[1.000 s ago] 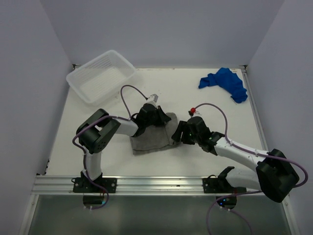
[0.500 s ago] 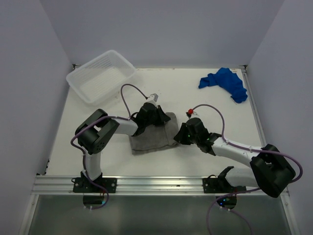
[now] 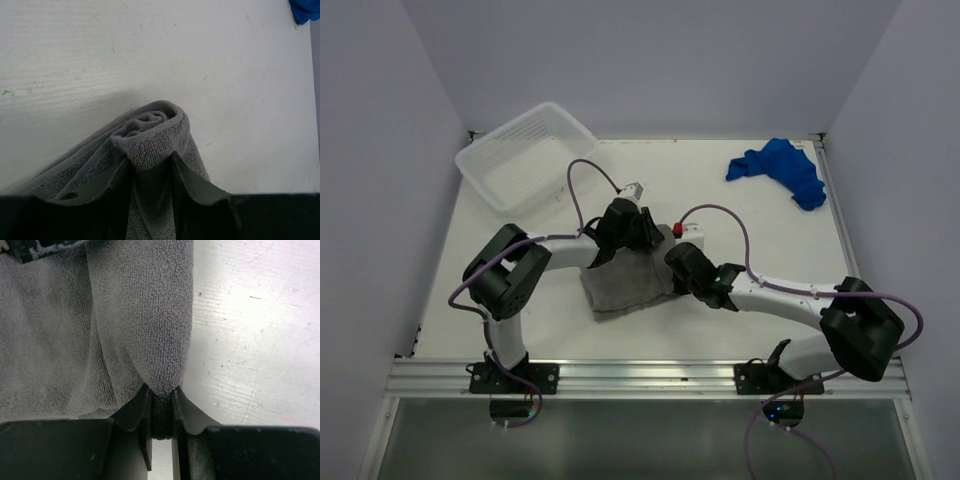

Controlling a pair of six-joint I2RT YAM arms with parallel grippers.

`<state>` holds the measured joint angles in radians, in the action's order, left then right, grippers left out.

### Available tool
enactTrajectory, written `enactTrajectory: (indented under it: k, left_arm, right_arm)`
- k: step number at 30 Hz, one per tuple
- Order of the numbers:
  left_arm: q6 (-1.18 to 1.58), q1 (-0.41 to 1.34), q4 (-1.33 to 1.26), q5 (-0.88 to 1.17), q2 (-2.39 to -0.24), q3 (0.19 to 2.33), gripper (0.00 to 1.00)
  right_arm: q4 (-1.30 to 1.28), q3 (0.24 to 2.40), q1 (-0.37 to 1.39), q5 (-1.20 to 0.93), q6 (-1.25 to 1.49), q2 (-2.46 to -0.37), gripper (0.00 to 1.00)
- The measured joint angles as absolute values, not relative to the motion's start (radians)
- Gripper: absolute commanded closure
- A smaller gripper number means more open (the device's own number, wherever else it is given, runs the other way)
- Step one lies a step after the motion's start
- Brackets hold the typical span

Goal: Roll the towels
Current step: Roll the towel

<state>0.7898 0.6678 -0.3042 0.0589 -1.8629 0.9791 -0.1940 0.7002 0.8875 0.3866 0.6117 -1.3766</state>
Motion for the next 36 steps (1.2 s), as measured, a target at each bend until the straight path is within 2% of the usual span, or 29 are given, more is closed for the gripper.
enactTrajectory:
  k: [12, 26, 36]
  left_arm:
    - [0.734, 0.656, -0.227, 0.051, -1.791, 1.013, 0.6]
    - [0.783, 0.655, -0.274, 0.127, -1.748, 1.011, 0.63]
    - [0.82, 0.66, -0.356, 0.177, -1.749, 0.924, 0.65]
  right_arm:
    - [-0.341, 0.788, 1.024, 0.632, 0.572, -1.457, 1.0]
    - [-0.572, 1.004, 1.217, 0.918, 0.556, -1.705, 1.0]
    - [-0.678, 1.083, 1.277, 0.997, 0.591, -1.809, 1.0]
